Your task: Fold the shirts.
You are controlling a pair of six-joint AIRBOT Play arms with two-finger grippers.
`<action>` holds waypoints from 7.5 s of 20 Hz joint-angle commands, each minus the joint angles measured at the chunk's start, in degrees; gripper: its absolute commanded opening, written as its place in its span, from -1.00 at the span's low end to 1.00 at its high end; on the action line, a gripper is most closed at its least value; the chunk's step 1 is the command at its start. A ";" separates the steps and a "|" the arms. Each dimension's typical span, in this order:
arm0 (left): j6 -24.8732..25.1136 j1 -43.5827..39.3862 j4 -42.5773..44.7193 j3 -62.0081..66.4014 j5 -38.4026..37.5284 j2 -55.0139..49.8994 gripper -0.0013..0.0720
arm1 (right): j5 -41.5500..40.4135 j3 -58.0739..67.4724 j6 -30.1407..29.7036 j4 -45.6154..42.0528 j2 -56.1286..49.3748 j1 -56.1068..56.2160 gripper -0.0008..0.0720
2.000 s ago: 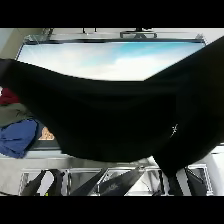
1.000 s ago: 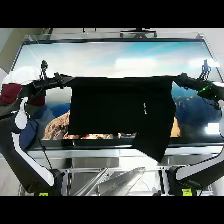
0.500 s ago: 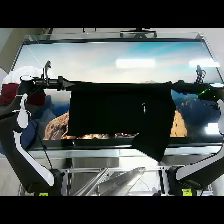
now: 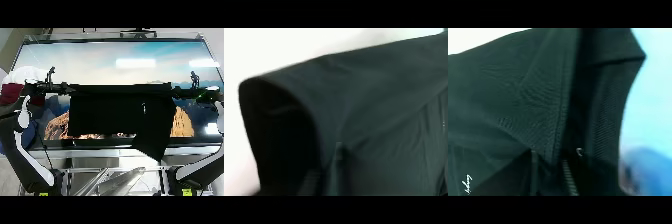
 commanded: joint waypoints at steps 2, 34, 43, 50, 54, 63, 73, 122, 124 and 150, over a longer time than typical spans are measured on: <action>-4.00 0.74 0.44 1.77 -7.67 0.00 -0.16 | 4.68 0.02 2.99 -1.66 0.96 -0.68 -0.27; -2.16 -0.90 16.17 -48.98 2.51 32.92 -0.88 | 6.36 -48.94 28.09 -28.52 48.83 -10.60 0.41; -2.16 -0.85 16.22 -49.05 2.38 32.89 -0.88 | 2.16 -54.73 19.69 -18.78 37.40 -9.90 0.40; -2.16 2.10 16.63 -49.00 -1.53 32.92 -0.88 | 11.19 -46.18 15.17 -12.76 36.22 -10.60 -0.93; -2.14 9.73 13.92 -49.00 -5.46 32.94 -0.88 | 15.17 -36.79 18.01 -10.97 36.20 -11.17 -0.93; 1.46 6.75 1.49 -40.09 -4.42 32.89 -0.88 | 11.82 -23.87 15.10 8.37 31.41 -3.04 -0.93; -1.90 0.52 1.75 -18.56 0.57 18.01 -0.88 | -1.55 -11.52 5.22 15.13 13.49 2.84 -0.93; -18.78 -29.09 9.49 10.40 3.48 3.17 -0.91 | 11.43 14.78 9.55 -9.84 0.07 6.84 -0.93; -22.53 -33.38 9.31 11.76 8.94 -1.18 -0.91 | 13.57 14.95 9.55 -7.10 2.05 6.84 -0.93; -10.23 -11.39 -41.29 16.96 -22.12 12.52 -0.95 | -49.27 15.45 15.28 18.34 -3.32 64.72 -0.44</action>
